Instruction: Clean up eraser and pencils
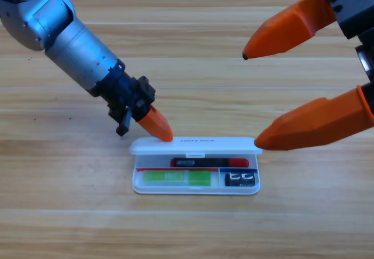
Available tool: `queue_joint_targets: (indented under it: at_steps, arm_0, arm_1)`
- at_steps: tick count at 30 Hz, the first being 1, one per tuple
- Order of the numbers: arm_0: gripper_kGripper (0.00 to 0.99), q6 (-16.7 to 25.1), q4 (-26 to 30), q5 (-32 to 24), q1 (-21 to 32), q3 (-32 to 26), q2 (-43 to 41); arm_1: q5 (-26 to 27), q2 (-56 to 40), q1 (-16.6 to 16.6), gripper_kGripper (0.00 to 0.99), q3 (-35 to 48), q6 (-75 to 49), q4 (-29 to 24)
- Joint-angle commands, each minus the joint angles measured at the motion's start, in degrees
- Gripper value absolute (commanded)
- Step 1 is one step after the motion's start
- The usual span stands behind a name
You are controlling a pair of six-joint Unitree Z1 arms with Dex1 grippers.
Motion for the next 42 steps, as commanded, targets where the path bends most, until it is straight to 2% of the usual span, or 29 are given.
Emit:
queue_joint_targets:
  at_steps: [1, 14, 34, 38, 40, 42]
  arm_0:
    - [0.0, 0.52, -2.35, 1.21, -1.72, 2.33, 2.95]
    - [0.0, 0.79, -6.39, 3.93, -3.74, 6.2, 2.77]
    - [0.0, 0.0, -14.04, 12.99, -8.31, 13.14, 0.75]
    - [0.0, -0.36, -13.16, 14.92, -9.01, 12.97, -1.8]
    - [0.0, -0.36, -9.2, 16.41, -9.54, 11.21, -5.32]
    - [0.0, -0.36, -2.96, 18.26, -10.33, 7.78, -9.89]
  arm_1:
    - [0.69, 2.47, 0.71, 0.943, 1.4, 0.14, -0.72]
    - [0.69, 2.56, 0.71, 0.943, 1.23, 0.4, -0.72]
    - [0.78, 2.74, 0.71, 0.943, 1.23, 0.49, -0.72]
    - [0.86, 3.0, 0.71, 0.943, 1.23, 0.49, -0.72]
    - [0.86, 3.09, 0.71, 0.943, 1.23, 0.49, -0.72]
    - [0.95, 3.09, 0.71, 0.943, 1.23, 0.49, -0.72]
